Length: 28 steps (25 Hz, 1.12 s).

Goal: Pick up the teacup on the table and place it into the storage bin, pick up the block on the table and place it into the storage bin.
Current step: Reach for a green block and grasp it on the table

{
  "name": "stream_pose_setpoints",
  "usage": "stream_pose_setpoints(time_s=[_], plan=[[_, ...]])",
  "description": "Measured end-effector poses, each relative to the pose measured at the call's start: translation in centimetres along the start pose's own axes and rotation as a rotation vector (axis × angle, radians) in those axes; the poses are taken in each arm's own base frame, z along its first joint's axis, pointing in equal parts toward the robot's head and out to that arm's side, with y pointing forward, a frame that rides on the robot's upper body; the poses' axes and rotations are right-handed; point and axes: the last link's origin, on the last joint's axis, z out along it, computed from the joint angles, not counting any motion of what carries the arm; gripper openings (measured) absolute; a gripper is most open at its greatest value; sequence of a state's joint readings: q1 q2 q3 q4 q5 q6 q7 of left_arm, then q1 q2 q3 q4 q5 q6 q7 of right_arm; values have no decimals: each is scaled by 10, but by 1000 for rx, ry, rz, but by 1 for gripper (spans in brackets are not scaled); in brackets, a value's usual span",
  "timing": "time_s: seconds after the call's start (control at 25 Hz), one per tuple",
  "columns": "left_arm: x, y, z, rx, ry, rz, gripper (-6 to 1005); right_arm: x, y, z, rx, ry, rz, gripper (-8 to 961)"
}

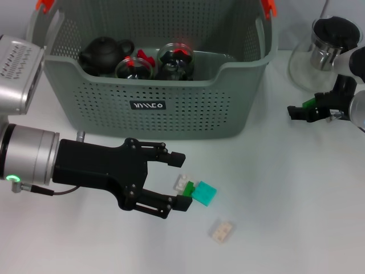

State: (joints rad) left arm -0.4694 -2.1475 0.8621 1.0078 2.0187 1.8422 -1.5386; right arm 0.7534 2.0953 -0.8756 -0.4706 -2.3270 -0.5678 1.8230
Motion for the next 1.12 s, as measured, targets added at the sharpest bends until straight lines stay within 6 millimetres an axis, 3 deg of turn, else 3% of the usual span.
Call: stream_pose_setpoints(time_s=[1.12], plan=[[0, -1, -1, 3, -2, 1, 863, -2, 8, 3, -34, 6, -15, 822]])
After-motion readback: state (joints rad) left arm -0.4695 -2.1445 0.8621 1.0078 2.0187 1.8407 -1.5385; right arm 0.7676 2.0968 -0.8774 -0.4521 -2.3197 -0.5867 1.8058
